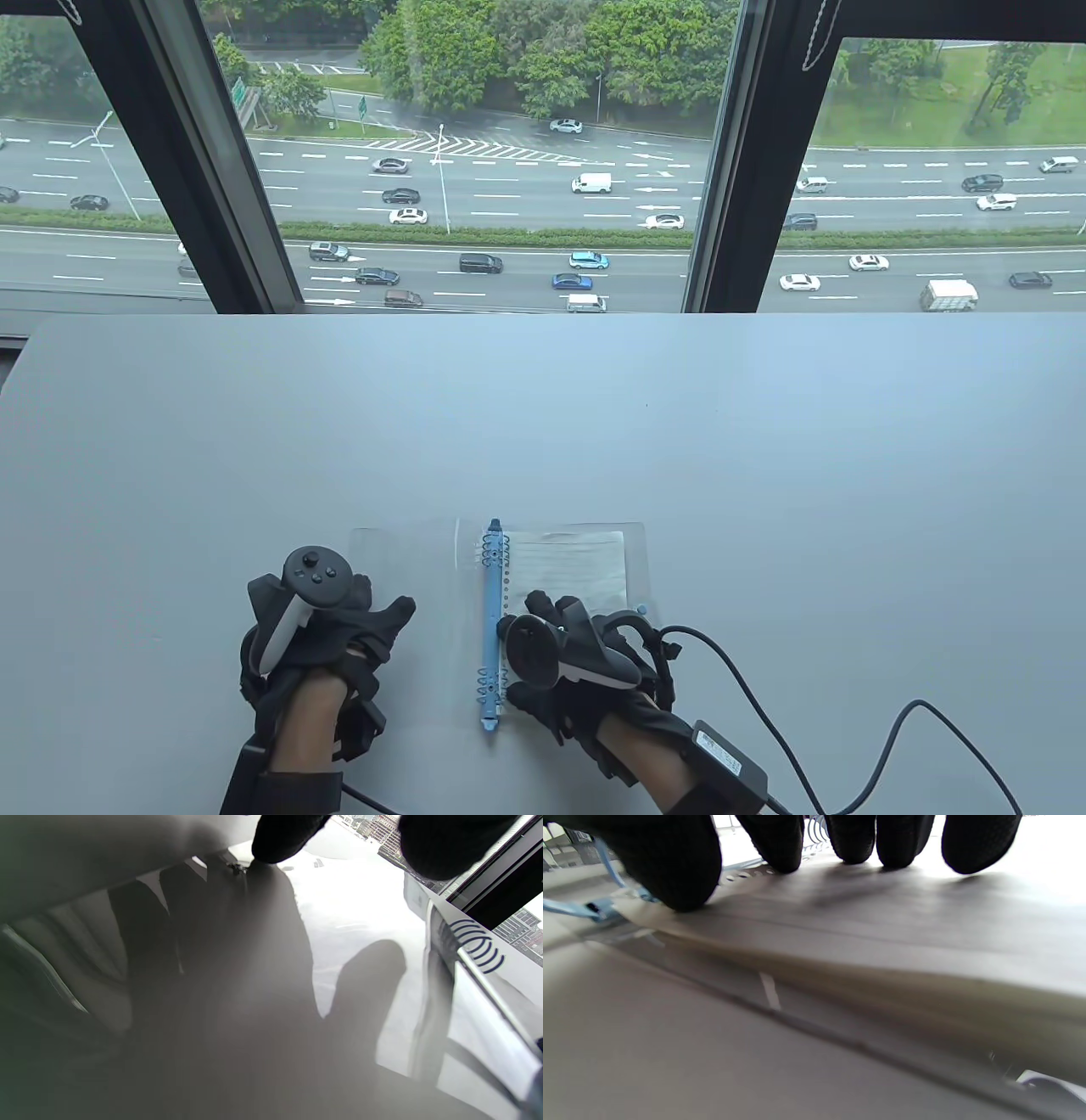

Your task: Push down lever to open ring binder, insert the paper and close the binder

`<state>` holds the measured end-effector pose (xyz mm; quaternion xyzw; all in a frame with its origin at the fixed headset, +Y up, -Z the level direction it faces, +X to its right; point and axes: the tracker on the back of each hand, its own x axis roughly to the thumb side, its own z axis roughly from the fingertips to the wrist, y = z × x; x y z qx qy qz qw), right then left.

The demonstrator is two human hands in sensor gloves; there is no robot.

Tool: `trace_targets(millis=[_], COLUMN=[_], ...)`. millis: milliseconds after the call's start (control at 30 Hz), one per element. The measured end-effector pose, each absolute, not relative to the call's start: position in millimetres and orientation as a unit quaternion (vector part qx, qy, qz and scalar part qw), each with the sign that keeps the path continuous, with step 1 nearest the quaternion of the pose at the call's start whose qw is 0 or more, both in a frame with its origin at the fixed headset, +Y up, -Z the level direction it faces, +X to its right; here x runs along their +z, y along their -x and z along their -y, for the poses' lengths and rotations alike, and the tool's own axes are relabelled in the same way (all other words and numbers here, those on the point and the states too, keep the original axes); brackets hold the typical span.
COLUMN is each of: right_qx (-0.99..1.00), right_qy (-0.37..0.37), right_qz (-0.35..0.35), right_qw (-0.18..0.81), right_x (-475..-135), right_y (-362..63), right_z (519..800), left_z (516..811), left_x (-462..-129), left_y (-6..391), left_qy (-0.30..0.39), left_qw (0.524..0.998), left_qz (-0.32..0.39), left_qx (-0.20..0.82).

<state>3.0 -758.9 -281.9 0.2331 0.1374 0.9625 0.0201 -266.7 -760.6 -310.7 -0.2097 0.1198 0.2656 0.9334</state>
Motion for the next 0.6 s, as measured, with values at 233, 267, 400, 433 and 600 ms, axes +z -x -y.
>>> trace_targets(millis=[233, 267, 400, 433, 600], right_qx=[0.962, 0.962, 0.962, 0.962, 0.962], right_qy=[-0.233, -0.233, -0.234, -0.233, -0.231], right_qz=[-0.141, -0.141, -0.14, -0.141, -0.144], right_qw=[0.021, 0.019, 0.019, 0.019, 0.018], right_x=[-281.7, -281.4, -281.3, -281.2, -280.9], right_y=[-2.5, -2.4, -2.3, -2.2, -1.7], right_z=[759.9, 759.9, 760.2, 760.4, 760.5], left_z=[765.5, 765.6, 766.1, 767.5, 769.7], left_x=[-311.2, -311.5, -312.0, -311.9, -312.7], left_y=[259.9, 259.6, 258.7, 258.5, 256.1], left_qy=[0.234, 0.234, 0.234, 0.241, 0.248], left_qw=[0.915, 0.916, 0.921, 0.918, 0.91], left_qz=[-0.096, -0.093, -0.094, -0.097, -0.082], left_qx=[0.316, 0.311, 0.296, 0.301, 0.321])
